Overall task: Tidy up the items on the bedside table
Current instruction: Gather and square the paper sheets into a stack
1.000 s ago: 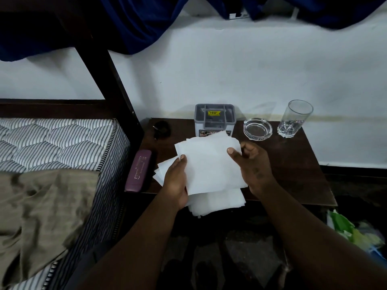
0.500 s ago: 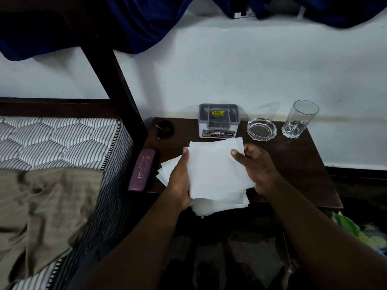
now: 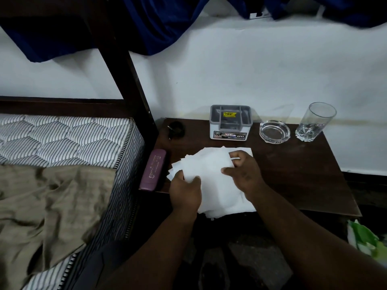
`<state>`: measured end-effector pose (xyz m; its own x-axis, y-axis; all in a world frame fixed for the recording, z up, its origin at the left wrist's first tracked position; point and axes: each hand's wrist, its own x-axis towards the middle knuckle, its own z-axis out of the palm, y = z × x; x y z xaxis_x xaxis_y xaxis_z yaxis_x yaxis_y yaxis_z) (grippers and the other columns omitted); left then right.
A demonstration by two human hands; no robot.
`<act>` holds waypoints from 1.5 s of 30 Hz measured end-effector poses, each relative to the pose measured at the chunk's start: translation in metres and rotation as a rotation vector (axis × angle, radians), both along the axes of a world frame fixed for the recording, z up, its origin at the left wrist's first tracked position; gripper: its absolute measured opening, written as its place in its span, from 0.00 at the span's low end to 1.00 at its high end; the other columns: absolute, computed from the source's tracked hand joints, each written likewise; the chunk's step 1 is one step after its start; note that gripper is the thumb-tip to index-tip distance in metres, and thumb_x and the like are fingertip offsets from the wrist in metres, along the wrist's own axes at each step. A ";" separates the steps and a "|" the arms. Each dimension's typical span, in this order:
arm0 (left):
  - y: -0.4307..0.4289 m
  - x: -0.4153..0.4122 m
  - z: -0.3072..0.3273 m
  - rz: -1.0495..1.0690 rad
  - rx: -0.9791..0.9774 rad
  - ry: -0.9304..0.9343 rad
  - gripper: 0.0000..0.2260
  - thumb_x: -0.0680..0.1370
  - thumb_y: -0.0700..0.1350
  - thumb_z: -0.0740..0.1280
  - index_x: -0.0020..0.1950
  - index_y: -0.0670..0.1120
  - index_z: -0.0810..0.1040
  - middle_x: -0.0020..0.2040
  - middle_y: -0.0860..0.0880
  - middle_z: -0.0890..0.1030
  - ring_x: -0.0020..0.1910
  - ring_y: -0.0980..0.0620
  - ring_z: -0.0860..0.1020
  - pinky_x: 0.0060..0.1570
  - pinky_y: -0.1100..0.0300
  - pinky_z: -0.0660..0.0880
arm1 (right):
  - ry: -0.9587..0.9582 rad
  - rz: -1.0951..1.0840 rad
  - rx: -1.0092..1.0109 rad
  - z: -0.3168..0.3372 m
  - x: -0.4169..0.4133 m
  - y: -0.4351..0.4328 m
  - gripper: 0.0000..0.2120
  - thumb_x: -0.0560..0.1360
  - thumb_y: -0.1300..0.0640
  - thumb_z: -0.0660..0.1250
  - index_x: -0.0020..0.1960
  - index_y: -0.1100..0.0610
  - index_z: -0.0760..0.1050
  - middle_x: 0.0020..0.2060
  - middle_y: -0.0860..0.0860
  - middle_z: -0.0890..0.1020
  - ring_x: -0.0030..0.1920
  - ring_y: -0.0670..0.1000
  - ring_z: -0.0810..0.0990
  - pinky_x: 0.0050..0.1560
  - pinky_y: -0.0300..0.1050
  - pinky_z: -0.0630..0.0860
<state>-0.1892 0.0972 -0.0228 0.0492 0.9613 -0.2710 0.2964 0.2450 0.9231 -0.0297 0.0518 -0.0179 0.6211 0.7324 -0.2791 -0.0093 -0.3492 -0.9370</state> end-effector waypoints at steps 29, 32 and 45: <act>0.021 -0.014 -0.023 -0.081 0.224 0.412 0.17 0.68 0.41 0.69 0.57 0.43 0.80 0.53 0.45 0.83 0.52 0.43 0.82 0.54 0.45 0.80 | -0.571 0.181 -0.223 -0.019 -0.031 0.050 0.34 0.71 0.51 0.76 0.73 0.58 0.69 0.66 0.58 0.76 0.67 0.60 0.73 0.67 0.52 0.70; 0.020 -0.014 -0.021 -0.078 0.223 0.409 0.17 0.68 0.40 0.70 0.57 0.41 0.80 0.54 0.43 0.83 0.53 0.42 0.81 0.55 0.45 0.80 | -0.584 0.159 -0.275 -0.019 -0.028 0.052 0.34 0.70 0.47 0.76 0.71 0.55 0.69 0.64 0.55 0.78 0.65 0.62 0.73 0.63 0.54 0.70; 0.022 -0.014 -0.026 -0.077 0.238 0.402 0.18 0.67 0.40 0.70 0.58 0.43 0.80 0.54 0.44 0.83 0.54 0.42 0.81 0.55 0.46 0.80 | -0.542 0.116 -0.198 -0.010 -0.033 0.054 0.27 0.70 0.54 0.76 0.67 0.49 0.73 0.59 0.50 0.82 0.59 0.55 0.80 0.63 0.54 0.71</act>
